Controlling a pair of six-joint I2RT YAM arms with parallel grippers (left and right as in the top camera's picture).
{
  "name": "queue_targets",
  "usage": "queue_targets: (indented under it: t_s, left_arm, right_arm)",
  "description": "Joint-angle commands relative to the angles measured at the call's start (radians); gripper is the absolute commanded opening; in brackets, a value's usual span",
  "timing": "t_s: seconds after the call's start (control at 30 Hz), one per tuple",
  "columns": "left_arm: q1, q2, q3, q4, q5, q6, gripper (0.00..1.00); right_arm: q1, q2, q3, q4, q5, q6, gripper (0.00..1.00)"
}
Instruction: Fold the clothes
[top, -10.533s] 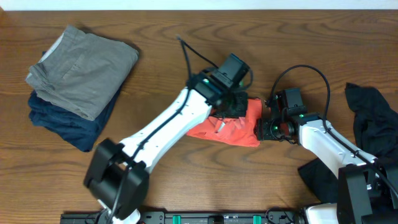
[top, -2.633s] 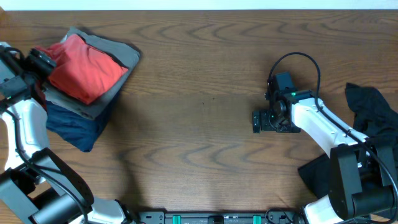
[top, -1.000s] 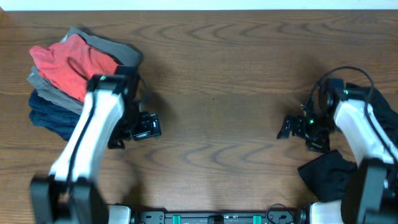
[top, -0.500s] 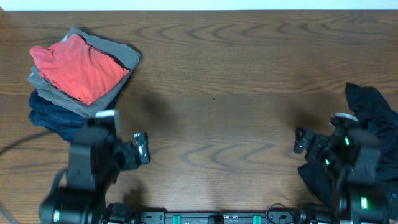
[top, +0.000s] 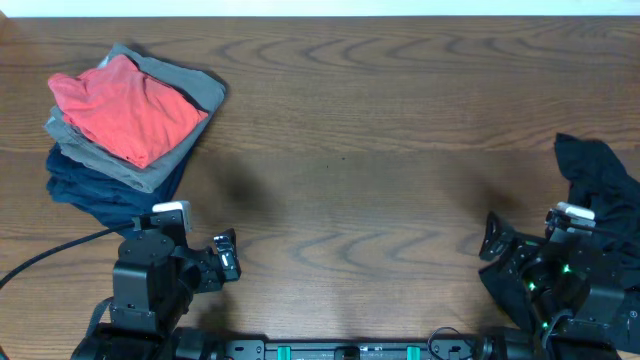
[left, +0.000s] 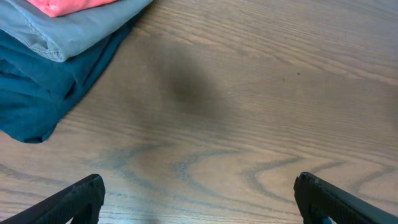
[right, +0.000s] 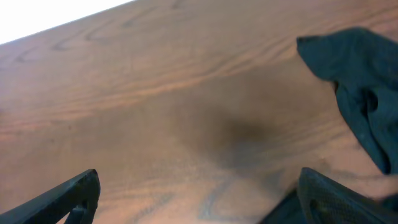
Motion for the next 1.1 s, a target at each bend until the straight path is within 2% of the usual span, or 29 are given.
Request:
queue_targets:
  t_s: [0.0, 0.4, 0.53, 0.6, 0.77, 1.07]
  left_arm:
    - [-0.006, -0.005, -0.001, -0.001, -0.012, 0.005, 0.98]
    - [-0.006, -0.005, -0.001, -0.001, -0.012, 0.005, 0.98]
    - [-0.006, -0.005, -0.001, -0.001, -0.012, 0.005, 0.98]
    - [-0.006, -0.005, -0.001, -0.001, -0.012, 0.005, 0.98]
    - [-0.006, -0.005, -0.001, -0.001, -0.012, 0.005, 0.98]
    - [-0.006, -0.005, -0.001, -0.001, -0.012, 0.005, 0.98]
  right_arm:
    - [-0.008, -0.002, -0.008, -0.034, 0.011, 0.012, 0.99]
    - [-0.008, -0.002, -0.008, -0.171, 0.012, 0.011, 0.99]
    - [-0.008, -0.032, -0.01, -0.167, 0.056, -0.005, 0.99]
    - [-0.007, -0.055, -0.016, -0.122, 0.05, -0.035, 0.99]
    - [0.026, -0.13, -0.093, 0.077, -0.043, -0.226, 0.99]
    - [0.1, -0.348, -0.375, 0.498, -0.054, -0.228, 0.99]
